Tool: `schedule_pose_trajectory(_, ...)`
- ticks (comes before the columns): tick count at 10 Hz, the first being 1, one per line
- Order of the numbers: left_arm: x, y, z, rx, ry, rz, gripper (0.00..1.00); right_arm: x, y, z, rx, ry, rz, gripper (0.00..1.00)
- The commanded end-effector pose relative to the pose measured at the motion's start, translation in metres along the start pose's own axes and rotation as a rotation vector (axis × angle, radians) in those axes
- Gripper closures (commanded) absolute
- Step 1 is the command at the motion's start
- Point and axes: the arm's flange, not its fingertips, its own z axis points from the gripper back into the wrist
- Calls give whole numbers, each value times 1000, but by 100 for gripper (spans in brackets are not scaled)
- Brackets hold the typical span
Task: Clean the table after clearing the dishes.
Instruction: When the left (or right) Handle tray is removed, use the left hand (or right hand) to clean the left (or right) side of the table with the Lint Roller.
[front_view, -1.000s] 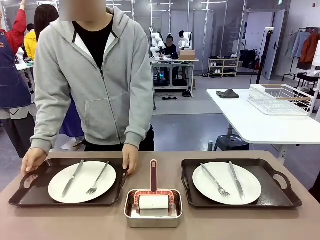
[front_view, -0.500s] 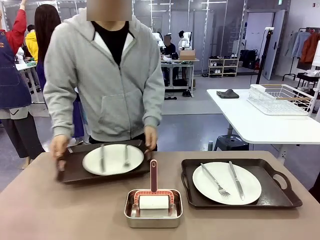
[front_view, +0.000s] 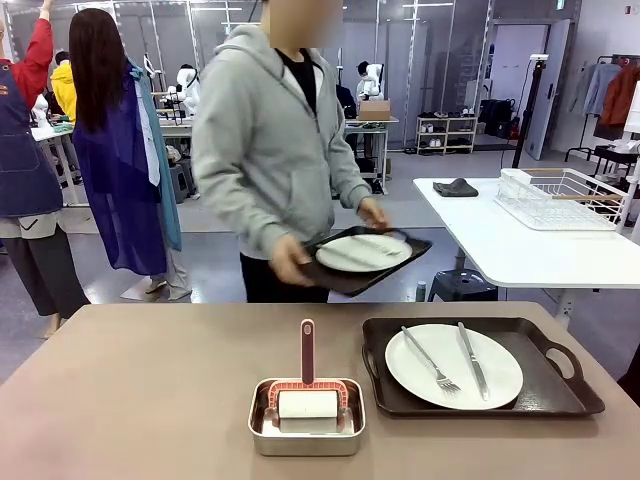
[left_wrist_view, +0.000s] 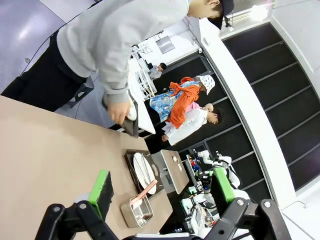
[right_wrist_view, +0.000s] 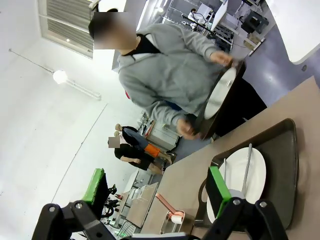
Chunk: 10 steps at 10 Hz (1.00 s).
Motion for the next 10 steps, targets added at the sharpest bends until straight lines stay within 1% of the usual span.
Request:
schedule_pose_trajectory(1, -5, -5, 2, 11, 1, -5, 0, -1, 2, 1, -1, -5, 3, 0)
schedule_pose_trajectory(2, 0, 0, 0, 0, 0, 0, 0, -1, 2, 1, -1, -5, 3, 0)
schedule_pose_trajectory(3, -3, -13, -28, 29, 58, -55, 0, -1, 2, 1, -1, -5, 3, 0)
schedule_pose_trajectory(4, -7, -26, -60, 54, 119, -79, 0, -1, 2, 1, -1, -5, 3, 0)
schedule_pose_trajectory(5, -14, -44, -105, 101, 216, -127, 0, -1, 2, 1, -1, -5, 3, 0)
schedule_pose_trajectory(7, -32, -76, -186, 150, 378, -215, 0, -1, 2, 1, -1, -5, 3, 0)
schedule_pose_trajectory(9, -71, -108, -279, 188, 584, -303, 0, -1, 2, 1, -1, -5, 3, 0)
schedule_pose_trajectory(10, -91, -118, -312, 209, 665, -350, 0, -1, 2, 1, -1, -5, 3, 0)
